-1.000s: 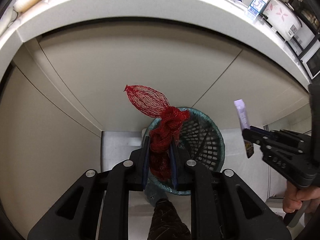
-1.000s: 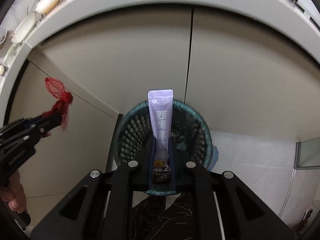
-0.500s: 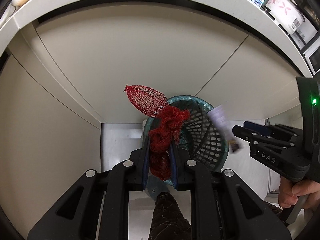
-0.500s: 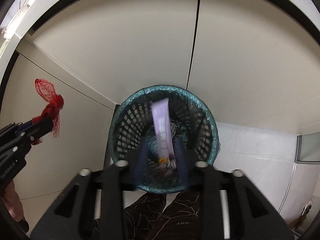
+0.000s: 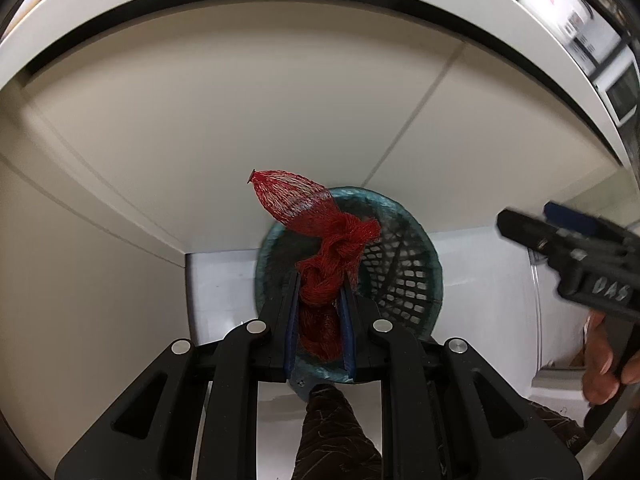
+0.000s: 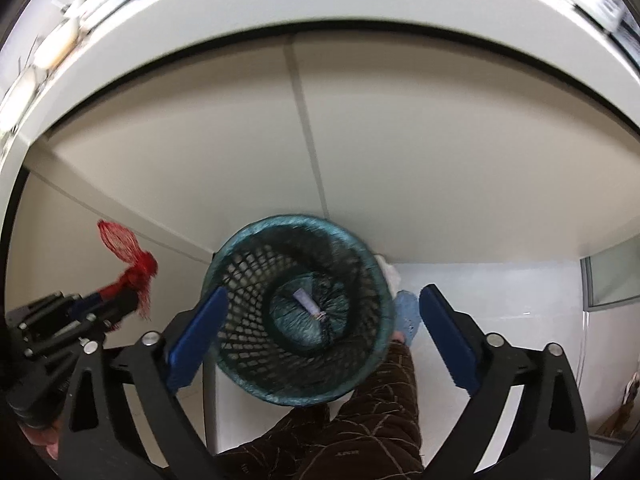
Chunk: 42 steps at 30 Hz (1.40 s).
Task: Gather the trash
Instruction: 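Open the right tool over the bin while the left tool releases the mesh bag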
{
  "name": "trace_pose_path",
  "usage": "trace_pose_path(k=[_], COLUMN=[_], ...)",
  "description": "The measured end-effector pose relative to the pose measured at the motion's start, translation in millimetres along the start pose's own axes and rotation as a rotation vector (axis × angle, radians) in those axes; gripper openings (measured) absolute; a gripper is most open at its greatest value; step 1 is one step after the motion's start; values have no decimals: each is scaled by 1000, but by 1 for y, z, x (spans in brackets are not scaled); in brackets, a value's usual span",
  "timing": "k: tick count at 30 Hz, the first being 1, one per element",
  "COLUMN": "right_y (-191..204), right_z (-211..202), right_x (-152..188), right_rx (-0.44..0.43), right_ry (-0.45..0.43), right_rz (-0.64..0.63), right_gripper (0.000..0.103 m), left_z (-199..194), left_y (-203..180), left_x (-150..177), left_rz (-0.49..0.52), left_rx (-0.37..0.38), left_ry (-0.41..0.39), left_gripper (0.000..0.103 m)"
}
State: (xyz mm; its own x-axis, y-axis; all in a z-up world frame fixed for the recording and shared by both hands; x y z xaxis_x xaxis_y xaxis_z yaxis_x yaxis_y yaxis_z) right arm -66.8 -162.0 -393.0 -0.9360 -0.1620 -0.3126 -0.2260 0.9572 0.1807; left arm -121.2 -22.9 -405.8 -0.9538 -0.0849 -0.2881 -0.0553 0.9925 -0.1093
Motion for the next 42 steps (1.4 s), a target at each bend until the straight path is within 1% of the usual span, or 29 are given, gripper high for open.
trace_pose_path(k=[3,11,18,25,28,29,30,31,32,33,35,37,40,42], right_y=[-17,-56,-79,-83,-85,-85,-85,-86,-85,-85,-84,-83,-83,-83], right_z=[-9,-27,-35,-35,-37,-37,-36,-35,-35,-35,-36,-39,-43,-45], right_x=[-2,0,3,4,3,3,3,3,2,1,-1,-4,-7,-10], right_rx=[15,44,54,55,55,57,57,58,58,59,59,58,52,50], right_ry=[-22,-41,-43,-42,-38,-37,-36,-35,-34,-35,-39,-46,-56,-63], right_rz=[28,81,112,113,112,110,109,107,105,105,105,102,103,107], right_gripper=[95,95,95,95,95,95,95,95,95,95,95,95,95,95], left_z=[5,17,28,41,48,48,48,47,48,47,44,38,25,19], left_y=[-14,-46,-59,-60,-64,-64,-64,-63,-64,-63,-63,-61,-58,-53], left_x=[-1,-4,-6,-8,-8,-8,-9,-10,-10,-11,-13,-16,-22,-26], left_rz=[31,93,120,115,104,102,99,93,86,81,74,66,52,34], left_rx=[11,32,39,22,0,-2,-8,-17,-19,-19,-22,-22,-29,-38], left_ry=[9,38,57,72,62,59,54,49,44,40,32,17,-14,-26], left_gripper=[17,17,18,27,39,46,51,60,64,66,78,83,96,97])
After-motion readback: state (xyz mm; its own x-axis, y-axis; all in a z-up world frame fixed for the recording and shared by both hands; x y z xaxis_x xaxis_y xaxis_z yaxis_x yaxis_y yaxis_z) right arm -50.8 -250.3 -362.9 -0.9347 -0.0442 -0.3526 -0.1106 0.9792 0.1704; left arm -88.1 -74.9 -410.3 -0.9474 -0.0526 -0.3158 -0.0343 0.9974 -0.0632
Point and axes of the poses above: each gripper's, at about its wrist camera, not at the fingertips, and z roughly the way its jaws point, y to its left, x to its underside, the point moved 9 cm from there along z, roughly the way its jaws point, and after that the axes turned 4 degrees about -x, right-handed, at the moved point
